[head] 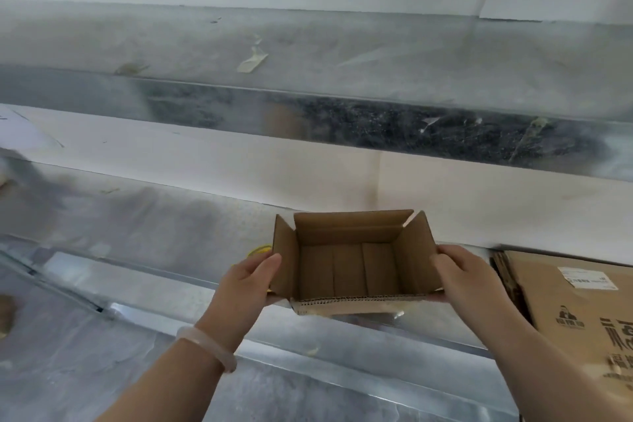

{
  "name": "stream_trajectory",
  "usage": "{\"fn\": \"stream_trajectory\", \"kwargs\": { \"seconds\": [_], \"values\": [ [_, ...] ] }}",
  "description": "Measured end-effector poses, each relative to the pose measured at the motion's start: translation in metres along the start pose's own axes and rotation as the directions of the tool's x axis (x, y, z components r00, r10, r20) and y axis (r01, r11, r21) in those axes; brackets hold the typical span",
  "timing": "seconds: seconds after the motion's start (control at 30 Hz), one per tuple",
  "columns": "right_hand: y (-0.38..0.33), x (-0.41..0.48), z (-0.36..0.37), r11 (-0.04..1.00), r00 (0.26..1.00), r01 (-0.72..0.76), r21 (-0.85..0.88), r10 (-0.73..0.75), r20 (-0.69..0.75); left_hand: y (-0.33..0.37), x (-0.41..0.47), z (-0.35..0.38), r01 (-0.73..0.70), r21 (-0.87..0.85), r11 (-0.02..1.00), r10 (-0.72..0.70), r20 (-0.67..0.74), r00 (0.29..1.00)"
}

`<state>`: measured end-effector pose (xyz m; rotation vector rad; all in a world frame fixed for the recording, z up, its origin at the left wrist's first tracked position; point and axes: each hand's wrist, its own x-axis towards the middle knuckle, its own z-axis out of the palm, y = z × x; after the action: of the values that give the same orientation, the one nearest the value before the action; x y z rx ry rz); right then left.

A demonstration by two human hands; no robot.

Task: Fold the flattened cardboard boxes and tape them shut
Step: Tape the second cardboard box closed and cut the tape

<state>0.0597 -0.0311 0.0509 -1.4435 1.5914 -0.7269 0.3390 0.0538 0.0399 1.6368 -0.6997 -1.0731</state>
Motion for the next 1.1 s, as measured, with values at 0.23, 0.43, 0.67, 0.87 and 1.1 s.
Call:
{"fn": "stream_trajectory", "kwargs": {
  "seconds": [0.23,0.43,0.67,0.87,1.1],
  "values": [
    [-0.068,-0.007,0.082,0.973,0.973,0.230,0.028,-0.230,0.002,0.013,-0.009,-0.099,-0.089,-0.147,0.985,0.054,-0.221,0.974],
    [-0.126,-0.011,0.200,0.961,0.958,0.255,0.109,-0.266,0.103,0.001,-0.006,-0.208,-0.081,-0.240,0.967,-0.016,-0.374,0.927],
    [-0.193,-0.032,0.366,0.945,0.914,0.321,0.066,-0.327,0.239,-0.017,0.004,-0.356,-0.054,-0.293,0.955,-0.112,-0.523,0.845],
    [-0.249,-0.038,0.471,0.926,0.862,0.368,0.091,-0.376,0.340,-0.014,0.029,-0.450,-0.083,-0.281,0.956,-0.100,-0.579,0.809],
    [-0.298,-0.005,0.568,0.898,0.830,0.435,0.064,-0.428,0.357,-0.010,0.080,-0.512,-0.043,-0.322,0.946,-0.168,-0.598,0.784]
  ]
}}
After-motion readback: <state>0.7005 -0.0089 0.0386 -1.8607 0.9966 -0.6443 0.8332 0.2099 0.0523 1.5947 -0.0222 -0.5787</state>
